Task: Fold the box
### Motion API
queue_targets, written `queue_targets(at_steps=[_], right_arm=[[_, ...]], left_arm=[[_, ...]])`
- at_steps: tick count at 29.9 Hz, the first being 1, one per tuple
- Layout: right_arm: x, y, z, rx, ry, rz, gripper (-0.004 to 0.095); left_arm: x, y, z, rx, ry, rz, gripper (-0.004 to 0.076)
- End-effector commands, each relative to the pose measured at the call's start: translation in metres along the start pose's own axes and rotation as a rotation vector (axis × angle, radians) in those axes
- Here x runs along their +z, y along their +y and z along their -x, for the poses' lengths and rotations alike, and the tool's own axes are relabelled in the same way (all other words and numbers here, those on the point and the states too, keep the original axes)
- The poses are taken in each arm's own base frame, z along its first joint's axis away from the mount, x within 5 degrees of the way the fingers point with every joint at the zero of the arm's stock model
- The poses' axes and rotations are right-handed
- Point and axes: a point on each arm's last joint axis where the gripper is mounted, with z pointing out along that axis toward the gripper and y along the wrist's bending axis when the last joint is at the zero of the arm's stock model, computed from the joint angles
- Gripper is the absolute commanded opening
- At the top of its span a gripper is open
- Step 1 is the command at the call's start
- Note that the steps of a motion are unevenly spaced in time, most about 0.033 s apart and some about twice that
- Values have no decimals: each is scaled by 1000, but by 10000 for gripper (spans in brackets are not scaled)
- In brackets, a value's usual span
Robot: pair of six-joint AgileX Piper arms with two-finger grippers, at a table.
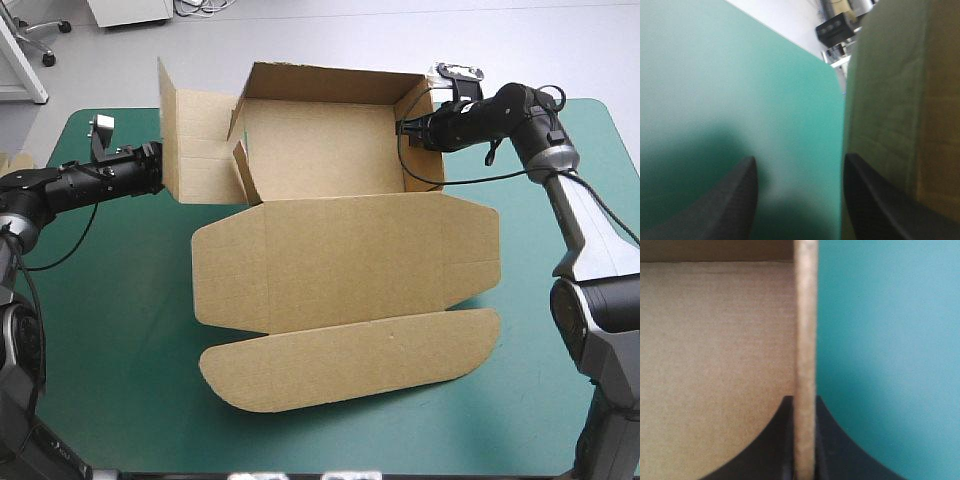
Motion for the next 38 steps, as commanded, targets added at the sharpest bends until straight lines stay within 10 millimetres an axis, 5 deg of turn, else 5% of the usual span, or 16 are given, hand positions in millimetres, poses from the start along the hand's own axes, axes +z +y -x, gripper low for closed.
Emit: queue_targets(at_steps=[1, 15, 23, 30, 38], right_arm=[[-34, 16, 20, -9, -155, 23, -31], [-32, 11, 19, -18, -139, -21, -31], [-30, 10, 17, -3, -120, -25, -31], [-30, 10, 14, 16, -88, -27, -23], [-24, 25, 8, 8, -51, -25, -16]], left_arm=[[-2, -47, 5, 33, -38, -231, 379], [40, -109, -3, 168, 70, -328, 379], [56, -128, -7, 314, 216, -52, 379], [65, -149, 1, 417, 167, 133, 379], [73, -150, -3, 451, 184, 260, 379]])
